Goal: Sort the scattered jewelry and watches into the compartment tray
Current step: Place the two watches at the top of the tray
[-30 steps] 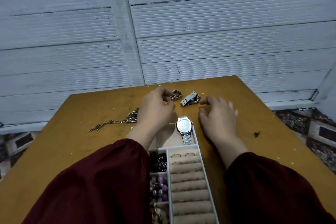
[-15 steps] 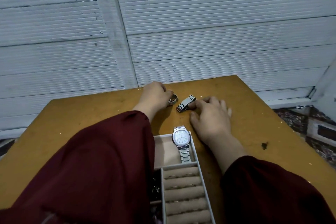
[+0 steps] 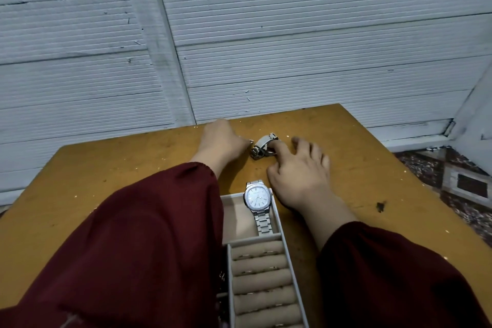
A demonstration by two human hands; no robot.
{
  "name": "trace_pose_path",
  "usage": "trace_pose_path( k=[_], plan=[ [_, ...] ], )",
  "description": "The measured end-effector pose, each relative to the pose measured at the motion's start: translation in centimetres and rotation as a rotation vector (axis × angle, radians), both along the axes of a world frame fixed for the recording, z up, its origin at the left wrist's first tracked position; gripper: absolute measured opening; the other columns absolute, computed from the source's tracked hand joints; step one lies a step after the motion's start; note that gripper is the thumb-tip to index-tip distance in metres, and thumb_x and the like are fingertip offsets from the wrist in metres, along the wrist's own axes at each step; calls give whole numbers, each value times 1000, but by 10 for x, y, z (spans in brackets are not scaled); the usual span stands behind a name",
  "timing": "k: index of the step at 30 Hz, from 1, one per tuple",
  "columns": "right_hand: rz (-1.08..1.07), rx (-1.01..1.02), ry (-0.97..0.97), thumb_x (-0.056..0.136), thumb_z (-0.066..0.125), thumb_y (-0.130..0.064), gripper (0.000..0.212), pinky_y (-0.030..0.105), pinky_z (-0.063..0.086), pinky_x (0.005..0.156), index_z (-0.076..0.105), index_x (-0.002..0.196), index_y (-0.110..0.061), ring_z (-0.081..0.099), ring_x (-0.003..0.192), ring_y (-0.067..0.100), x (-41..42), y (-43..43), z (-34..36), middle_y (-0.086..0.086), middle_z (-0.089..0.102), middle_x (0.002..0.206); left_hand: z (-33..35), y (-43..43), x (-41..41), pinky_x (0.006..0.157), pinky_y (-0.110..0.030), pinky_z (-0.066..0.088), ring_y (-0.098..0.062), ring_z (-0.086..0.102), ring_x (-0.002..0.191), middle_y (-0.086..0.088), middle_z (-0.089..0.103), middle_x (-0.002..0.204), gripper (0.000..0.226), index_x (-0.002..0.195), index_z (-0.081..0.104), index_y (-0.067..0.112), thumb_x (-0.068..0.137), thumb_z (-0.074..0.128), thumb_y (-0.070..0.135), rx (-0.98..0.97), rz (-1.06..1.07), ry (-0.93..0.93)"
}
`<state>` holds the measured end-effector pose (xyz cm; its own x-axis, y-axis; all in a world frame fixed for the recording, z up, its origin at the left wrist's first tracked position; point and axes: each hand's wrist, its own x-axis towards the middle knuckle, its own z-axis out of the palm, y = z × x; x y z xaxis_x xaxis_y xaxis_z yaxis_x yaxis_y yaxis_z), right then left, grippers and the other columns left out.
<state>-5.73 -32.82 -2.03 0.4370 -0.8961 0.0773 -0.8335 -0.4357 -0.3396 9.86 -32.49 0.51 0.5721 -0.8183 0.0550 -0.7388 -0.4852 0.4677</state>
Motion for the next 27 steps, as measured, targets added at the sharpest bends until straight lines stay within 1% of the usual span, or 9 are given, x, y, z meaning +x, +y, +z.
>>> trace_pose_path(
  k=[3, 5, 7, 10, 12, 15, 19, 24, 27],
  plan=[
    [110, 43, 21, 93, 37, -30, 53, 53, 5, 114, 23, 144, -38, 5, 144, 31, 0, 0, 1, -1, 7, 160, 0, 4, -1, 45, -27, 31, -23, 52, 64, -7, 54, 65, 27, 66, 57, 6, 79, 67, 27, -29, 6, 48],
    [175, 62, 32, 94, 36, -26, 55, 54, 1, 115, 20, 146, -34, -1, 147, 27, 1, -1, 1, -6, 1, 161, -1, 6, -1, 45, -28, 30, -24, 51, 66, -7, 52, 66, 27, 65, 53, 8, 80, 65, 27, -55, 2, 42],
    [192, 49, 14, 94, 36, -24, 54, 54, 2, 115, 24, 146, -28, -2, 147, 24, 2, -1, 0, -7, 5, 161, -1, 8, -1, 49, -29, 31, -25, 50, 69, -7, 51, 68, 29, 64, 46, 11, 80, 63, 27, -91, 3, 44],
    [170, -8, -31, 94, 36, -25, 46, 50, 12, 111, 31, 139, -21, 12, 144, 25, 3, 1, -3, -2, 31, 154, 3, 10, -3, 61, -30, 38, -25, 52, 76, -6, 55, 76, 23, 73, 49, 11, 81, 63, 26, -139, 11, 136],
    [155, -48, -58, 94, 37, -28, 39, 47, 18, 105, 36, 132, -21, 25, 136, 27, 3, 1, -3, -1, 43, 144, 2, 11, -3, 61, -30, 39, -23, 52, 74, -3, 55, 74, 23, 71, 46, 15, 79, 65, 25, -175, 16, 239],
    [194, -89, -56, 96, 38, -31, 43, 45, 21, 103, 34, 138, -32, 27, 129, 27, 1, 1, -5, -5, 35, 148, -1, 10, -4, 64, -29, 43, -23, 54, 70, -2, 56, 70, 24, 70, 47, 17, 76, 70, 20, -241, 14, 395],
    [208, -88, -24, 95, 38, -30, 52, 48, 19, 105, 26, 145, -40, 24, 130, 29, 0, 1, -6, 0, 32, 146, 1, 9, -6, 53, -25, 39, -21, 50, 59, -3, 52, 63, 26, 70, 47, 16, 74, 73, 12, -290, 30, 519],
    [157, -126, -94, 94, 44, -37, 43, 45, 22, 102, 42, 136, -30, 23, 134, 24, 1, 0, -6, -4, 35, 146, 13, 18, -14, 42, -16, 37, -14, 47, 50, -3, 53, 61, 16, 76, 52, 12, 79, 67, 6, -275, 1, 593],
    [96, -139, -142, 91, 53, -44, 34, 39, 27, 98, 53, 122, -30, 33, 125, 22, 0, -2, -3, -2, 46, 131, 18, 22, -16, 46, -19, 34, -13, 43, 48, -3, 50, 59, 15, 81, 52, 12, 79, 66, 7, -269, -9, 587]
  ],
)
